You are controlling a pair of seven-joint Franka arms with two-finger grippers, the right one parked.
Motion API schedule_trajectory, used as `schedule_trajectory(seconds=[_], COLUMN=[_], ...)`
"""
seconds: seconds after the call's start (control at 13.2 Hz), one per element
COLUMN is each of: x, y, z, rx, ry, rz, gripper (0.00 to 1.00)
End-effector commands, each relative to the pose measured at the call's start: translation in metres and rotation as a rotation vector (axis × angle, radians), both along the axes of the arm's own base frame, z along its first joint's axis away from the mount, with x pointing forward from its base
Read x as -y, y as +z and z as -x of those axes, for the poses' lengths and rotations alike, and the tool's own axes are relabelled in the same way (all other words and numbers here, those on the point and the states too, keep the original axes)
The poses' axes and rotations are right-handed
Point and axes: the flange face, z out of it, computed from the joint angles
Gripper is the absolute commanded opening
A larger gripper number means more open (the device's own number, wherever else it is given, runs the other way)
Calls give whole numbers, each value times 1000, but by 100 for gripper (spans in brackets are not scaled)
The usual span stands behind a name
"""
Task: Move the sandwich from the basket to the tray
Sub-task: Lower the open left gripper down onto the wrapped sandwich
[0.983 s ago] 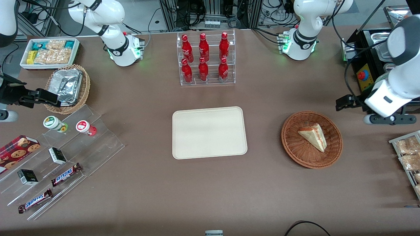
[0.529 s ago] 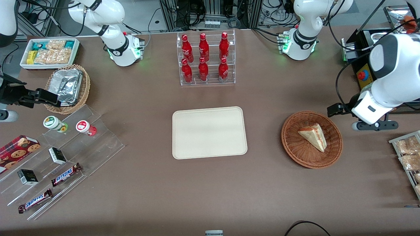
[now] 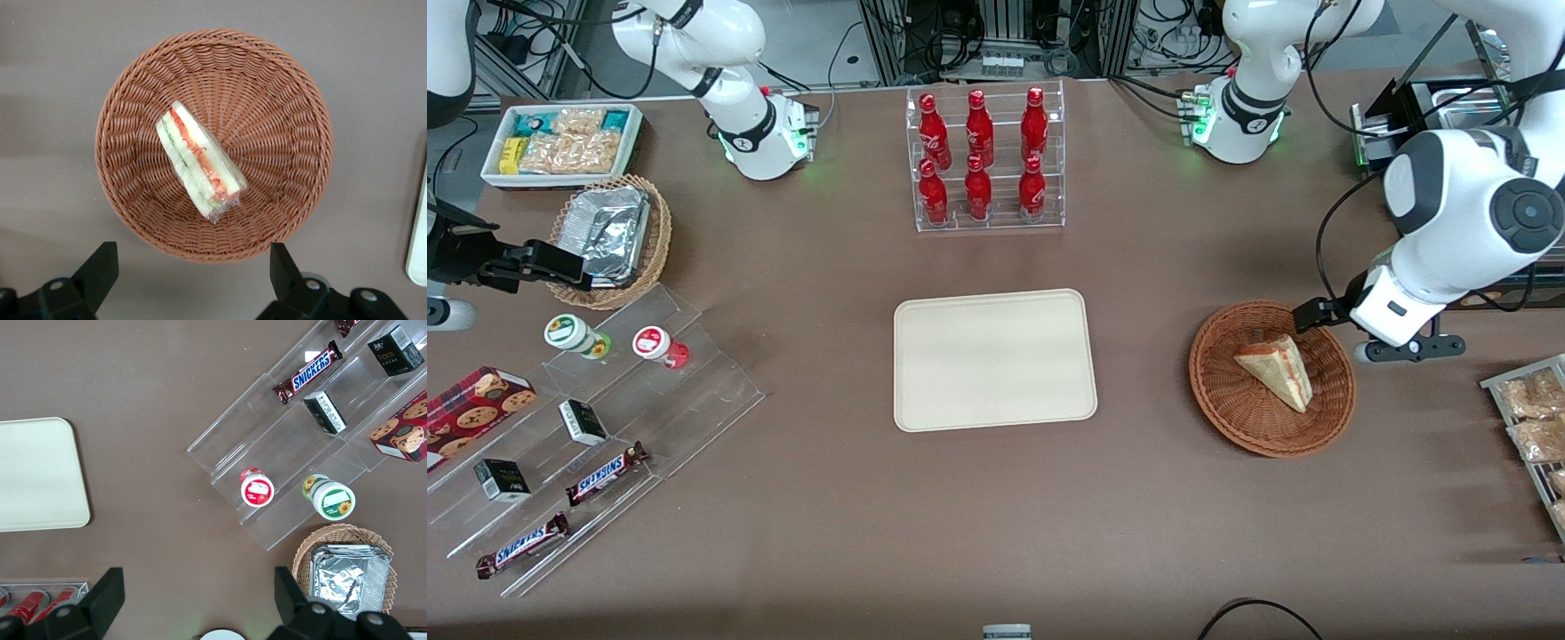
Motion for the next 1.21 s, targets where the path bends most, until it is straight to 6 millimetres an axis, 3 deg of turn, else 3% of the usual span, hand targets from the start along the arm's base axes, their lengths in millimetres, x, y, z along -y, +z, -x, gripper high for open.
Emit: schedule_trajectory(seconds=[0.0,0.53,1.13], x=[-3,3,13], y=[-14,-43,-76], z=[12,4,-3], rx=[29,25,13], ry=[119,523,680], rz=[2,-5,-7], gripper=[100,100,100])
